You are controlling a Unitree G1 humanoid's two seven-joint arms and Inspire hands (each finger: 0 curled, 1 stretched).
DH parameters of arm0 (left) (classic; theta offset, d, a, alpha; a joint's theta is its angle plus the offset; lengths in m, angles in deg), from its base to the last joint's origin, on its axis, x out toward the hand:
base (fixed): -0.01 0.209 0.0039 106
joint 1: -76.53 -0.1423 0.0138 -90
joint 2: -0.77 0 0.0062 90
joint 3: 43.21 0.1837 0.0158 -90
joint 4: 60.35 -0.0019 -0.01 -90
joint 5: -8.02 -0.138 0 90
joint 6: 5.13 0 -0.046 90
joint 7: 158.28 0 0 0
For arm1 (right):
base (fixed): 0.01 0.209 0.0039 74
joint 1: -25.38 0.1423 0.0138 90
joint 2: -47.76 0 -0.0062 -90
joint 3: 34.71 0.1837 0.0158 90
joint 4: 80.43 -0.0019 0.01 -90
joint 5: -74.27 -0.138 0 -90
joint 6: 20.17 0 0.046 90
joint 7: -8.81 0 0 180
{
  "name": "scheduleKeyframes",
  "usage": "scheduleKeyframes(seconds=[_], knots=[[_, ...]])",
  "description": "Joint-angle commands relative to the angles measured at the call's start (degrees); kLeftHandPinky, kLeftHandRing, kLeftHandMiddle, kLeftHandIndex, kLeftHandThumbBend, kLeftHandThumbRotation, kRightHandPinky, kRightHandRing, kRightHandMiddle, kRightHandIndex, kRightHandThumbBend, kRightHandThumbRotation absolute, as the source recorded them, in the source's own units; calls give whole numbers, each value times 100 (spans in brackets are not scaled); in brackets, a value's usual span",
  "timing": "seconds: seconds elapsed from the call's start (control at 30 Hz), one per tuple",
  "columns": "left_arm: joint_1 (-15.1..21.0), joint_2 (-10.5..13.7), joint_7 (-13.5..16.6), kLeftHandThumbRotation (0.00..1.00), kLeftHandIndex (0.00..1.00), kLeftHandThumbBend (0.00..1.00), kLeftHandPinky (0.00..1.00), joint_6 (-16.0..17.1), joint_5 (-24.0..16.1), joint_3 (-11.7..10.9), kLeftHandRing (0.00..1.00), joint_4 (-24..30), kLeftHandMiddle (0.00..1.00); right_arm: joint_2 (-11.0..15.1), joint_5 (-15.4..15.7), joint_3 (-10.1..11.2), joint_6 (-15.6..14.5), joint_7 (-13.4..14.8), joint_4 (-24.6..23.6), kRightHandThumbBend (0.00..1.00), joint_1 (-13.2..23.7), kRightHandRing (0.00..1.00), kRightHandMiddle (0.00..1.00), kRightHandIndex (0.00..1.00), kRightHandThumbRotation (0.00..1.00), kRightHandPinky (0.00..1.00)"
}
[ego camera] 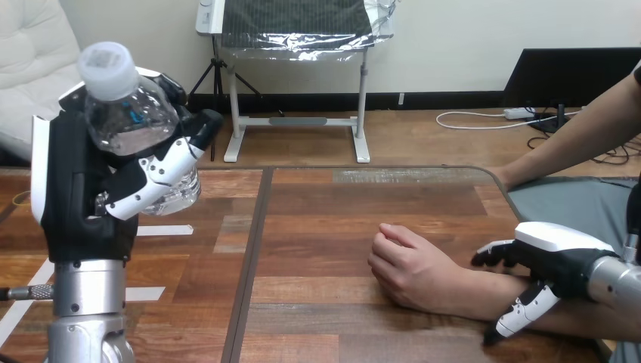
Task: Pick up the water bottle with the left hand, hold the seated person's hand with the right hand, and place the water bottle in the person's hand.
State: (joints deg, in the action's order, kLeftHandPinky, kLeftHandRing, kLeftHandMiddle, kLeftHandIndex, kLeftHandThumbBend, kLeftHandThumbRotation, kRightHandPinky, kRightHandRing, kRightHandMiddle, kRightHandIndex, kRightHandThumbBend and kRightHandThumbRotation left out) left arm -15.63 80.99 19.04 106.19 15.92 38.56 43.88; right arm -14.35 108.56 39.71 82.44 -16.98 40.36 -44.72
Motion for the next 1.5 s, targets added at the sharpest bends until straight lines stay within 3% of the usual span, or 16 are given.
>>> scheduleKeyframes(seconds=[0.0, 0.3, 0.8, 0.9, 1.0, 1.2, 1.27, 1.37, 1.47], knots=[[323, 1, -11, 0, 40, 54, 22, 135, 80, -76, 28, 167, 35, -243, 148, -302, -210, -184, 321, 100, 252, 77, 83, 82, 34, 57], [312, -11, 17, 0, 40, 55, 22, 103, 82, -81, 28, 201, 35, -253, 249, -530, -77, -282, 510, 100, 421, 74, 82, 79, 36, 52], [340, -3, -57, 0, 40, 55, 22, 170, 157, -140, 28, 162, 34, -357, 227, -710, -8, -341, 661, 100, 473, 72, 75, 74, 30, 59], [340, -8, -47, 0, 40, 55, 22, 169, 129, -157, 28, 169, 35, -392, 249, -738, -62, -346, 643, 100, 460, 62, 66, 73, 30, 53], [338, -16, -44, 0, 40, 55, 22, 153, 139, -168, 28, 184, 35, -434, 268, -766, -35, -283, 709, 100, 455, 62, 66, 73, 31, 53], [337, 4, -24, 0, 40, 55, 22, 216, 37, -197, 28, 156, 35, -483, 288, -809, -72, -251, 671, 100, 421, 53, 58, 71, 36, 44], [343, 21, 23, 0, 40, 56, 22, 281, -113, -218, 28, 124, 35, -487, 276, -815, -79, -271, 623, 99, 401, 53, 59, 70, 36, 43], [302, -70, 82, 0, 40, 58, 22, 4, 54, -196, 28, 276, 34, -535, 324, -851, -160, -249, 667, 99, 405, 57, 63, 70, 37, 45], [327, -13, -17, 0, 40, 58, 22, 174, 74, -195, 28, 181, 34, -549, 345, -875, -157, -220, 633, 99, 377, 61, 66, 69, 37, 49]])
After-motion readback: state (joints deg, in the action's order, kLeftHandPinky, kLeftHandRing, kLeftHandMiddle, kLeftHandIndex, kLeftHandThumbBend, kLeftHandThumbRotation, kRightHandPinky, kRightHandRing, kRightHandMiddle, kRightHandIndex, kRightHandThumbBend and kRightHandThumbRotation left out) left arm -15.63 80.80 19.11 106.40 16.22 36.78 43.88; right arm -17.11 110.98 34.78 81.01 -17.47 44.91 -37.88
